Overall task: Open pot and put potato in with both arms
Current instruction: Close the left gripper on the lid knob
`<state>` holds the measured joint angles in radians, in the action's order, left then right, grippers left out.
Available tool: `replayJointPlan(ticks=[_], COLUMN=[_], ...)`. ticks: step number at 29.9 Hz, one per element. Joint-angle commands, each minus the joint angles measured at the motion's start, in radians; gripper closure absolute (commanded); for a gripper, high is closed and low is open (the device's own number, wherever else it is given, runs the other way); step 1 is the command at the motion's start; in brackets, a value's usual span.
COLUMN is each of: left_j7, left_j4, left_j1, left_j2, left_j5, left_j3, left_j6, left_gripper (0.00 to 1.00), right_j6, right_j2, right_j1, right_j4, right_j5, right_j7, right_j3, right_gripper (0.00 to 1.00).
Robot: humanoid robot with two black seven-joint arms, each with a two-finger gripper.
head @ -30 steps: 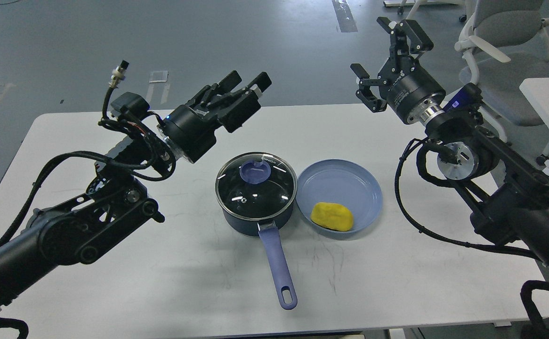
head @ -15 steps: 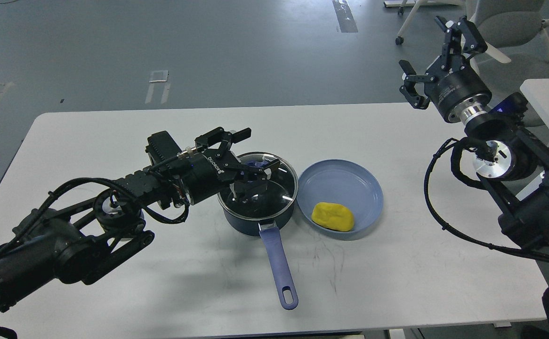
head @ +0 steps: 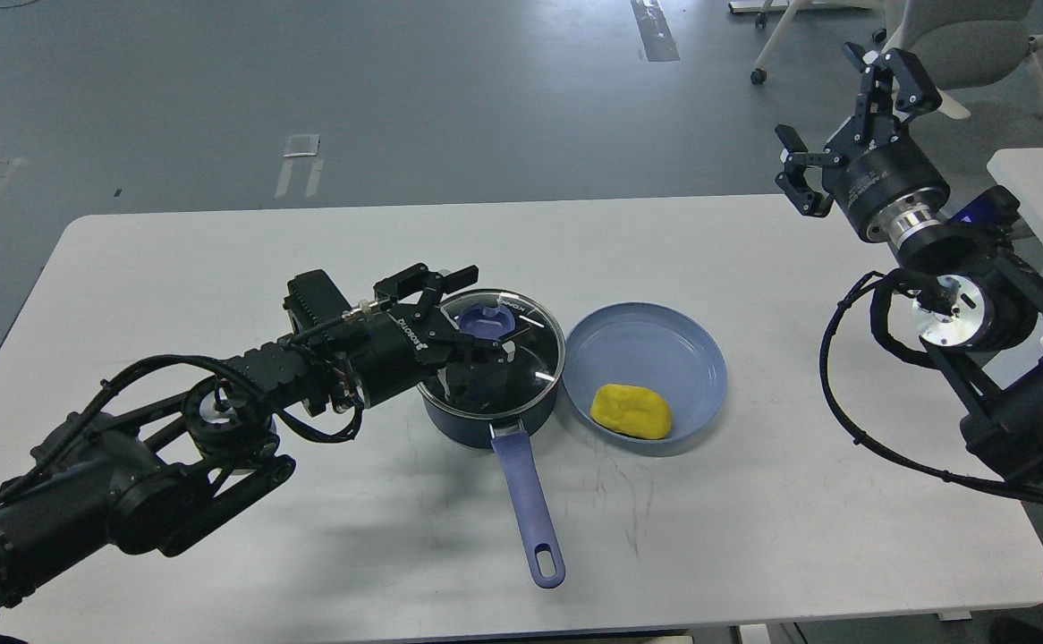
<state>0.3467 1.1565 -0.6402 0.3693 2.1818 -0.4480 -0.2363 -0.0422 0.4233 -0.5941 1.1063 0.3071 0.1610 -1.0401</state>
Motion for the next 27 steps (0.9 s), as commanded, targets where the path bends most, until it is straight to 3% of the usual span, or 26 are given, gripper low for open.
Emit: replayJointPlan(ticks=[1,27], left_j7=[0.000,0.000], left_j4=[-0.009,-0.072], left_j1=[0.007,0.022], left_j2=[-0.007,-0.044], left_j5=[0.000,0.000], left_j3=[-0.001,0.000], left_j6=[0.000,0.000], left_gripper=[0.01,0.01], right_j6=[0.004,0.007], right_j2=[0.000,0.031], right_j1=[0.003,0.017], right_j4=[0.001,0.000], right_j5=[0.000,0.001], right_j7=[0.002,0.000], right_j3=[0.000,0.000], right_gripper=[0.00,0.00])
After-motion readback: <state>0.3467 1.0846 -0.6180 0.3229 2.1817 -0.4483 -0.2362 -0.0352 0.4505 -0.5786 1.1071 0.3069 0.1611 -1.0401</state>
